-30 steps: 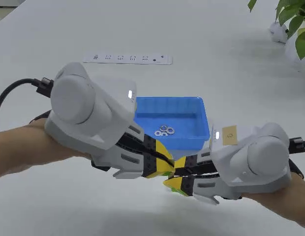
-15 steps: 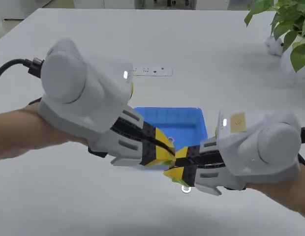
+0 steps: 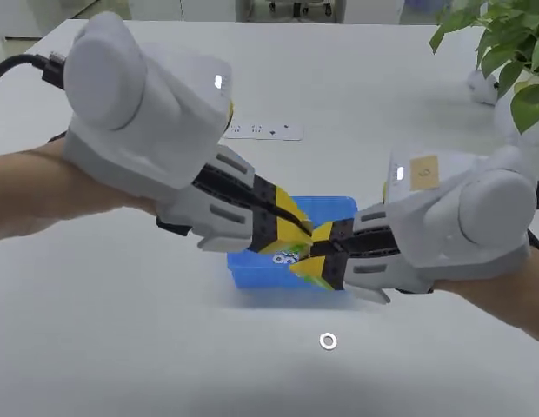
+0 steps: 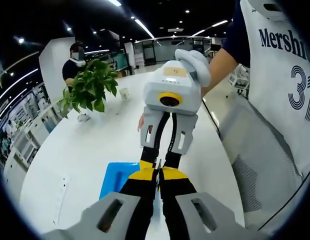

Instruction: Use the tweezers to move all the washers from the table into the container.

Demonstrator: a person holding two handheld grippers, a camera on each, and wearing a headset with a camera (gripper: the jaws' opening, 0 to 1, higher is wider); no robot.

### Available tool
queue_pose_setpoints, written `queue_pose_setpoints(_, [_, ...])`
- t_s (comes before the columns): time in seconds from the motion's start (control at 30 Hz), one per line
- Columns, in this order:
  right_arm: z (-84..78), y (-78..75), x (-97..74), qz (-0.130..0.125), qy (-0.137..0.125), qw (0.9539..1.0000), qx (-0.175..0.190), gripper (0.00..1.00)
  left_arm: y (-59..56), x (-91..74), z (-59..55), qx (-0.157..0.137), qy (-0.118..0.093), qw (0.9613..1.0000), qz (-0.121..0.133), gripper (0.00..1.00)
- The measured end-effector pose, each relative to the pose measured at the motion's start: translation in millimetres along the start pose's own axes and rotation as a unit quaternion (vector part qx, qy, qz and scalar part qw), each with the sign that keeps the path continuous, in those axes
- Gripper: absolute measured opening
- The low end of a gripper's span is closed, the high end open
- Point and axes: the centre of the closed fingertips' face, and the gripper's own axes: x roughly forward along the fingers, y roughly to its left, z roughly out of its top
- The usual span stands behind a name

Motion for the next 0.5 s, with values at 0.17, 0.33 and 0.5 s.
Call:
queue_pose_setpoints(0.17, [0.4, -17.2, 4.2, -0.006, -0.002, 1.0000, -0.007, 0.10, 18.3, 2.0, -0.7, 0.007, 0.001, 1.0000, 0.007, 0.07])
queue_pose_setpoints(0.33, [-6.1, -33.3, 14.0, -0.012, 0.001, 0.9999, -0.007, 0.10, 36.0, 8.7, -10.5, -0.001, 0.001, 0.9999, 0.012, 0.07])
queue_pose_setpoints(0.5, [-20.4, -47.4, 31.1, -0.014, 0.011, 0.9998, 0.003, 0.10, 49.8, 17.4, -26.3, -0.006, 0.009, 0.9998, 0.017, 0.07])
